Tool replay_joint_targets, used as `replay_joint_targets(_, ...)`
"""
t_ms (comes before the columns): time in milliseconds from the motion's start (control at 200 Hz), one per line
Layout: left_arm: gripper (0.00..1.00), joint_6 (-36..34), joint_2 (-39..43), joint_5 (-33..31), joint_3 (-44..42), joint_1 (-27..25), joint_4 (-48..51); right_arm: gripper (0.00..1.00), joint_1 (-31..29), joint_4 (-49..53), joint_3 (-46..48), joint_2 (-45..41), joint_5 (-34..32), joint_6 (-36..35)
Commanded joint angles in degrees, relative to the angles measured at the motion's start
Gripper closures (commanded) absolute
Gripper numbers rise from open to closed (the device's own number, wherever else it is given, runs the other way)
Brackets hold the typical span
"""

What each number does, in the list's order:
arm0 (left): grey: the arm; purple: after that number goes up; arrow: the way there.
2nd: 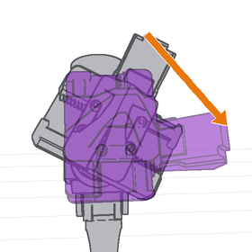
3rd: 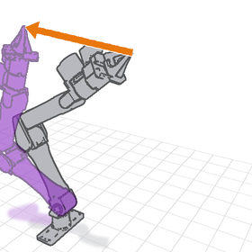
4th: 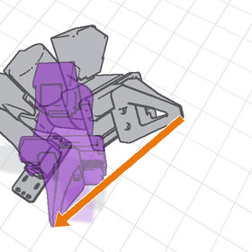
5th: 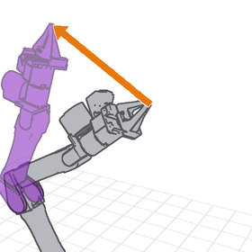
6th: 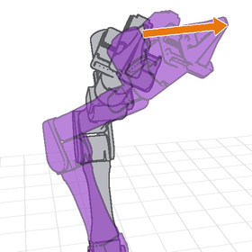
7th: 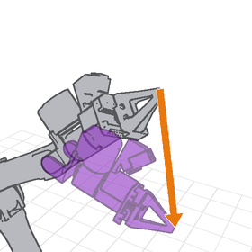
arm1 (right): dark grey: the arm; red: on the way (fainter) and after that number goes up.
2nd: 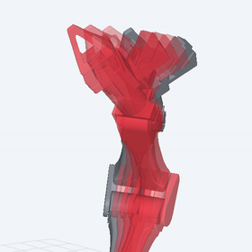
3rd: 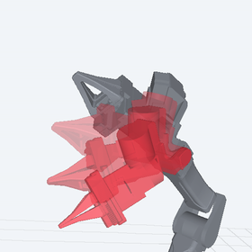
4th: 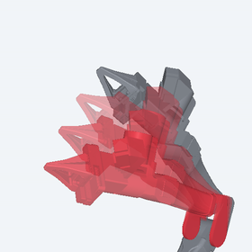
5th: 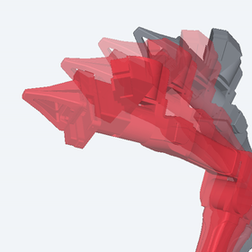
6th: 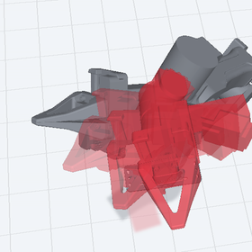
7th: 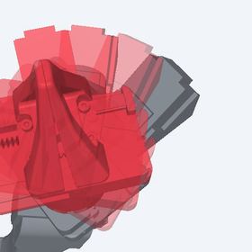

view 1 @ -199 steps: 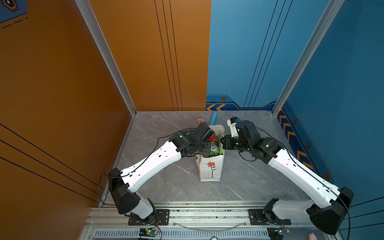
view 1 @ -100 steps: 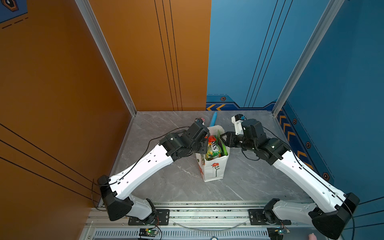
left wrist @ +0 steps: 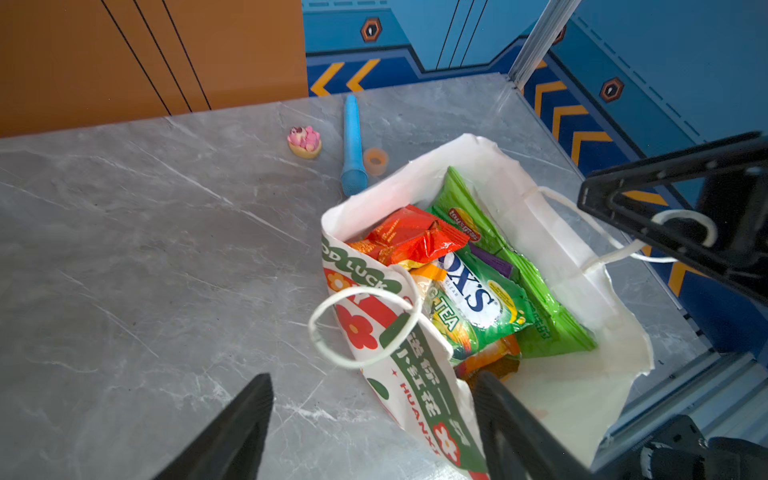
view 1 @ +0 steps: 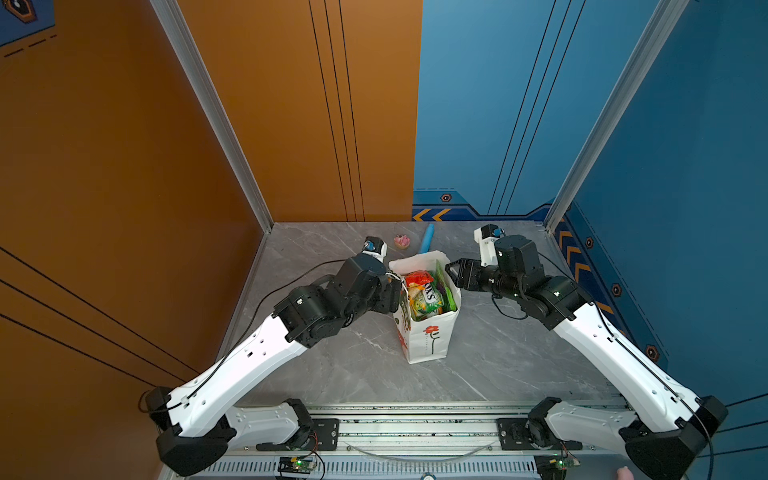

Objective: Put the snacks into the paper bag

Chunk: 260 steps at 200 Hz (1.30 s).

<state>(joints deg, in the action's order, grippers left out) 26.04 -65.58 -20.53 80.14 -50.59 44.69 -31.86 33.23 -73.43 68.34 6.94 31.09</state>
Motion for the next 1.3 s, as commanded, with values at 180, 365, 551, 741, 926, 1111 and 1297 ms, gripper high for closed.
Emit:
replay_joint_targets(180,0.02,-1.2,12.2,-13.6,-11.6,0.3,-10.0,0.00,3.5,3.5,-1.9,-3.4,2.2,-3.4)
replay_joint_targets(365,0.02,2.9,21.6,-18.5,-23.9,2.8,-17.6,0.00,5.1,3.5,-0.5,-7.0,1.2,-4.9)
replay_joint_targets(551,0.02,5.8,26.9,-25.8,-30.6,6.0,-18.1,0.00,6.7,1.5,2.9,-12.9,-3.0,-6.6)
replay_joint_targets(741,0.02,4.8,28.0,-31.0,-37.2,9.6,-18.9,0.00,9.3,-2.3,11.8,-21.3,-14.6,-7.9)
replay_joint_targets(926,0.02,-6.6,27.9,-35.6,-48.8,12.7,-32.8,0.00,14.1,-4.6,23.0,-28.3,-28.1,-5.4)
replay_joint_targets(1111,0.02,-23.0,26.2,-31.4,-63.2,16.7,-59.6,0.00,18.0,-17.5,38.3,-33.3,-30.8,-7.6)
replay_joint_targets(1297,0.02,-26.8,20.4,-26.4,-65.8,24.5,-64.1,0.00,18.6,-34.6,52.4,-34.6,-33.2,-14.1)
